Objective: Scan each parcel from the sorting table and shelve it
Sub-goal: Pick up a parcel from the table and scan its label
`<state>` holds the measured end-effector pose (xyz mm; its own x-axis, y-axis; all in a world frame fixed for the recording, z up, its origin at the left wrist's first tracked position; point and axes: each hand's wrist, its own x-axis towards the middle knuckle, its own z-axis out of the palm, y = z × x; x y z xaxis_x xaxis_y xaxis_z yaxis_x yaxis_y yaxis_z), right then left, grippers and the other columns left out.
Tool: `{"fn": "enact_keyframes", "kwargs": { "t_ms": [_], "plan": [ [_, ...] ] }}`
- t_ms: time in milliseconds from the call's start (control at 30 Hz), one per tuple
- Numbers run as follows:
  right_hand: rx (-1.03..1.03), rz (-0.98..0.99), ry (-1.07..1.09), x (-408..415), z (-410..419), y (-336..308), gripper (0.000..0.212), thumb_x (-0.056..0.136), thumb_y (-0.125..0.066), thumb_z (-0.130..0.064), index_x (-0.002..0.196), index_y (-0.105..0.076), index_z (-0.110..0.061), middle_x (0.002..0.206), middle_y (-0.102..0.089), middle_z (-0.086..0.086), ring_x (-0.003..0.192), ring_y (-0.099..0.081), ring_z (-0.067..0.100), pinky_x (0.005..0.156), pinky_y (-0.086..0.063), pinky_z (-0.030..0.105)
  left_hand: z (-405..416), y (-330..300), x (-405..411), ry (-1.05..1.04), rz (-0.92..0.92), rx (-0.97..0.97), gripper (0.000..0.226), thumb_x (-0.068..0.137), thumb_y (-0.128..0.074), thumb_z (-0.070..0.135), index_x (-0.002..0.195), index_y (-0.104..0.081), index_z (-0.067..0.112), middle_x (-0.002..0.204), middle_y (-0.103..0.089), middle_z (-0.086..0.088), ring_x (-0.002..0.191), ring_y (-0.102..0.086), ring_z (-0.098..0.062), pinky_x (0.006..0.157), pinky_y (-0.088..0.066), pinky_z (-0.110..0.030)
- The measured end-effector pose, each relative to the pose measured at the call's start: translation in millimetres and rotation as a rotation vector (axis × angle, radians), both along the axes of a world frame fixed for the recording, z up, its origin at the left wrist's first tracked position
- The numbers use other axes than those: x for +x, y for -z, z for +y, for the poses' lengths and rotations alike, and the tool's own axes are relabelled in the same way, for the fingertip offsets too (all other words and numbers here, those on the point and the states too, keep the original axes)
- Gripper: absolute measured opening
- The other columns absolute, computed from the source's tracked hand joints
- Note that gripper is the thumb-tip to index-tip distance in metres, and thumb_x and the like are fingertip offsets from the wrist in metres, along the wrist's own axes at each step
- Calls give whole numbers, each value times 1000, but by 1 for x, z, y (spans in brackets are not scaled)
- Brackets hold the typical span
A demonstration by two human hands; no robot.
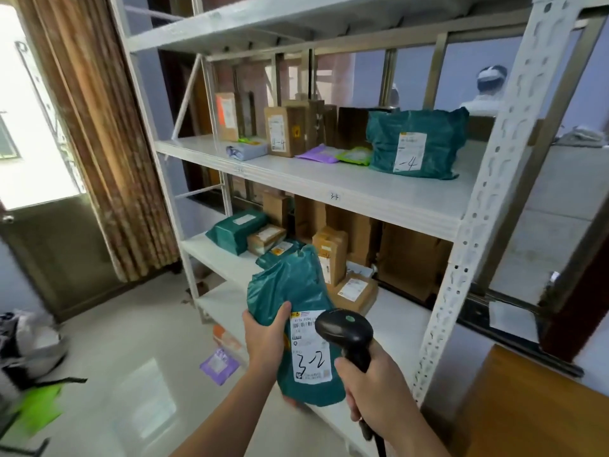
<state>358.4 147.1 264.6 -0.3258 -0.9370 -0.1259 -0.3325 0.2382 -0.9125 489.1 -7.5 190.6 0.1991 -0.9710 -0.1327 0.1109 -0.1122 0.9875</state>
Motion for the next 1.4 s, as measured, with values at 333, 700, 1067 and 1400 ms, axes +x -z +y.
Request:
{"fn": "enact_keyframes", "kwargs": {
  "t_ms": [333, 700, 1067, 1400],
  "plan": [
    [98, -40, -143, 16, -107, 10, 23, 98, -59, -23, 120, -55, -22, 74, -55, -11, 54, -56, 5, 50, -49, 15, -84, 13, 33, -137, -8, 40, 84, 64, -85, 66, 130, -45, 32, 132, -58, 2, 117, -61, -23, 107, -50, -52],
    [189, -54, -141, -1, -194, 28, 25, 95, -61, -22, 118, -54, -21, 68, -54, -9, 42, -56, 8, 48, -50, 23, -172, 49, 11, -126, -54, 145, 85, 61, -85, 74, 125, -47, 33, 128, -59, 4, 116, -62, -20, 106, -51, -48],
    [190, -92, 188, -42, -239, 51, 25, 94, -61, -23, 118, -55, -24, 65, -56, -10, 45, -53, 9, 49, -45, 19, -258, 75, -86, 279, -46, 120, 58, 81, -87, 37, 120, -49, 20, 115, -65, 2, 103, -65, -14, 82, -54, -32],
    [186, -122, 547, -117, -195, 64, 8, 95, -61, -18, 101, -56, -21, 57, -56, 8, 42, -54, 17, 45, -47, 27, -240, 103, -226, 623, -118, 145, 85, 74, -88, 55, 139, -46, 20, 132, -56, 5, 123, -56, -20, 108, -47, -37]
  ]
}}
